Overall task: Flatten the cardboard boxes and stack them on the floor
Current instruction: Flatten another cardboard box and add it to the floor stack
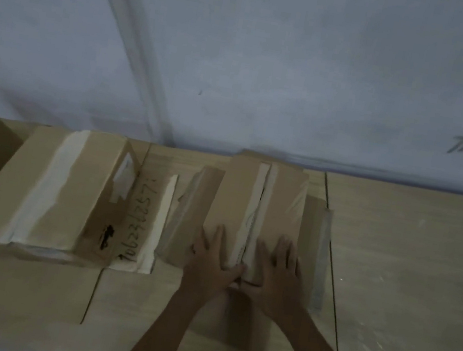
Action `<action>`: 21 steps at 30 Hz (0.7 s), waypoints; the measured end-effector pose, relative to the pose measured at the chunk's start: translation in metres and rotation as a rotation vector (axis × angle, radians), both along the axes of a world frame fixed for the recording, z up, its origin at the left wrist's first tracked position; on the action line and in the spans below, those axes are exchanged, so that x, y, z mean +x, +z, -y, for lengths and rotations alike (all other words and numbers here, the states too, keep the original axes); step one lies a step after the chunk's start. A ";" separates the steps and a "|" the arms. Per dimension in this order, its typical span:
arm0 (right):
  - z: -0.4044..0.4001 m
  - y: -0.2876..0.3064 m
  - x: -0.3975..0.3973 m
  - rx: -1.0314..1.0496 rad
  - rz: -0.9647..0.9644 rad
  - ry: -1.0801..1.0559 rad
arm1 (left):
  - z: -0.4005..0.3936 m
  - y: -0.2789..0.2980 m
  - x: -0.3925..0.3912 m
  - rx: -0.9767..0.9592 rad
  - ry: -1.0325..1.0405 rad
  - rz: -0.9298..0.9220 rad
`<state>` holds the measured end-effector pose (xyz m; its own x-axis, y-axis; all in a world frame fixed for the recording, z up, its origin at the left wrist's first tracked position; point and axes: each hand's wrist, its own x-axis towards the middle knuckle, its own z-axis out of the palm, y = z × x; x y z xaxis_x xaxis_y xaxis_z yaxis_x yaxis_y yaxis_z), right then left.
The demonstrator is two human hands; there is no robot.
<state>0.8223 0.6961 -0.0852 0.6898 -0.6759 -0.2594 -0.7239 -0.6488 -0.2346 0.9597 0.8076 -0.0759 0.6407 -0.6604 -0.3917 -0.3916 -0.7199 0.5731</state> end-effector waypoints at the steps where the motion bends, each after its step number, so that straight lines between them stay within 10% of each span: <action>1: 0.004 0.004 -0.003 0.010 -0.013 -0.003 | 0.004 0.003 0.003 -0.022 -0.011 -0.010; 9: 0.001 0.023 -0.026 0.143 0.466 -0.107 | -0.003 0.062 0.015 -0.244 -0.070 0.228; 15: -0.012 0.019 -0.041 0.065 0.984 -1.075 | -0.032 0.045 0.078 -0.410 0.102 0.207; 18: 0.009 -0.014 -0.064 0.413 1.068 -1.562 | -0.041 0.016 0.100 -0.308 0.132 0.170; 21: 0.020 -0.020 -0.087 0.839 1.052 -1.600 | -0.037 -0.001 0.109 -0.205 0.056 0.107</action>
<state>0.7355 0.6763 -0.1052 -0.1885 -0.6465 -0.7393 0.1604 0.7224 -0.6726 1.0685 0.8450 -0.0771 0.7090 -0.6816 -0.1810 -0.4207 -0.6146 0.6673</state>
